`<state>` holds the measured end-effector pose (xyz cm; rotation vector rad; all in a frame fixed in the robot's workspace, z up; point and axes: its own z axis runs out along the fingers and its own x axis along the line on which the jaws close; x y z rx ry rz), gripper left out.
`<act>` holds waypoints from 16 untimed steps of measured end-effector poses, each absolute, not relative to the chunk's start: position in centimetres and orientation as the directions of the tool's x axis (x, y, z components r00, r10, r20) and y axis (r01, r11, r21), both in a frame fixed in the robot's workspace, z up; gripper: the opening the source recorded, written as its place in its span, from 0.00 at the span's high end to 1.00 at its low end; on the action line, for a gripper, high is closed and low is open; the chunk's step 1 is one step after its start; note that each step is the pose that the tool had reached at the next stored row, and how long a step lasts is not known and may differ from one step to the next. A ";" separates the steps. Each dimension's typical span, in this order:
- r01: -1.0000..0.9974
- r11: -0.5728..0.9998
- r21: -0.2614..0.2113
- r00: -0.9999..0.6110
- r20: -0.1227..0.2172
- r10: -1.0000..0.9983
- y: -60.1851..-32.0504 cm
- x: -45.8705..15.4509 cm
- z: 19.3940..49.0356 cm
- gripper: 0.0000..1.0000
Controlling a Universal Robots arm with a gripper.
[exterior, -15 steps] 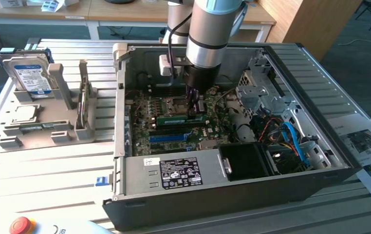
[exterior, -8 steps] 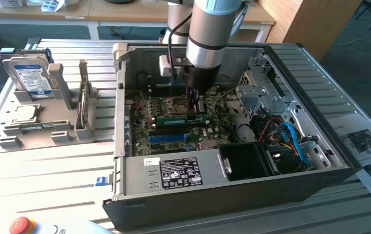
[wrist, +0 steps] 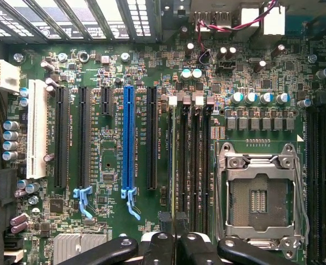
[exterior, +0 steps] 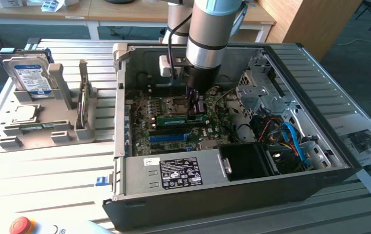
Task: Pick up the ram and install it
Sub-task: 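Insert the ram into the slot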
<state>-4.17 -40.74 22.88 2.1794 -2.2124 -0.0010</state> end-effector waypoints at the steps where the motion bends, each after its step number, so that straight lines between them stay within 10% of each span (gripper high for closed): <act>1: -1.000 0.015 0.026 -0.015 0.025 -1.000 -40.7 -4.2 22.9 0.88; 16: -0.999 0.015 0.036 -0.014 0.026 -1.000 -40.7 -4.1 23.7 0.88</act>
